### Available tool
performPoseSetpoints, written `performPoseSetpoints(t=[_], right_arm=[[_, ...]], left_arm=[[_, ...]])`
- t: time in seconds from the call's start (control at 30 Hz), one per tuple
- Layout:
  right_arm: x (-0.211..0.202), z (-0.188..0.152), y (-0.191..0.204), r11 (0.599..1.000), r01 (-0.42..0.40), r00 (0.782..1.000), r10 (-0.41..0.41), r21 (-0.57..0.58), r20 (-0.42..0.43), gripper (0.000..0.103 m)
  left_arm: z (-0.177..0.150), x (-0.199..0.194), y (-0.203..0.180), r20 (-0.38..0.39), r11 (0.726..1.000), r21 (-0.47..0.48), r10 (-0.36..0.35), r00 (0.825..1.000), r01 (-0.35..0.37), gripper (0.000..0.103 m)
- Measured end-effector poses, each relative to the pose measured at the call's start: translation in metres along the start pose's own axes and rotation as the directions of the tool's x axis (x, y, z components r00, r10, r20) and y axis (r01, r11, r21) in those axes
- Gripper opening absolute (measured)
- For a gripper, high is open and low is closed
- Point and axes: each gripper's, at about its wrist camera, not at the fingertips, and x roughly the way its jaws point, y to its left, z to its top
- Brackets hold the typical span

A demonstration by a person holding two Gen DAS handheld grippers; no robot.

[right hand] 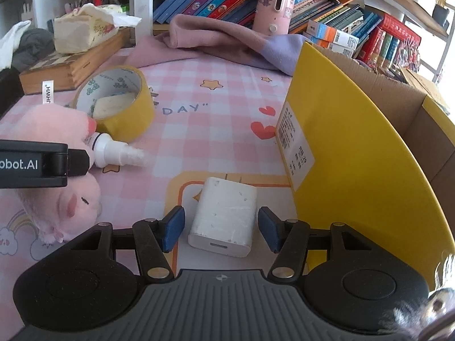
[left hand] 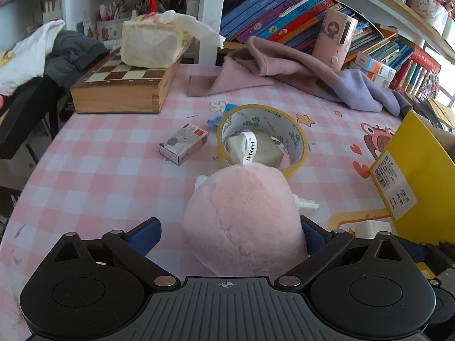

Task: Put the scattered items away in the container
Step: 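Grasp the pink plush toy with left tool while right tool grasps white charger, then carry the plush toy with left tool while right tool carries charger toward yellow box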

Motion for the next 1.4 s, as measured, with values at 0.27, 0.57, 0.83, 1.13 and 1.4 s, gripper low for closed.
performPoseSetpoints(t=[0.27,0.57,0.83,1.13,1.4], right_arm=[[-0.003,-0.002,-0.002,0.999,-0.037,0.999,0.037,0.029,0.005,0.043],[-0.026,-0.009,0.002,0.994,-0.113,0.993,0.112,0.01,0.048,0.042],[-0.056,-0.017,0.0,0.981,-0.194,0.979,0.192,0.028,0.073,0.042],[-0.123,-0.033,-0.005,0.967,-0.24,0.958,0.25,-0.084,0.143,0.042],[-0.176,-0.069,-0.002,0.97,-0.231,0.955,0.24,-0.07,0.177,0.042]], left_arm=[[-0.005,-0.008,-0.002,0.002,0.998,0.002,-0.064,0.998,0.064,0.071],[-0.018,-0.036,0.015,0.018,0.997,-0.064,-0.042,0.999,0.043,0.069],[-0.038,-0.077,0.028,0.045,0.993,-0.105,-0.053,0.998,0.058,0.069],[-0.059,-0.142,0.04,0.102,0.987,-0.113,-0.098,0.99,0.109,0.069],[-0.089,-0.189,0.041,0.127,0.984,-0.106,-0.128,0.984,0.142,0.069]])
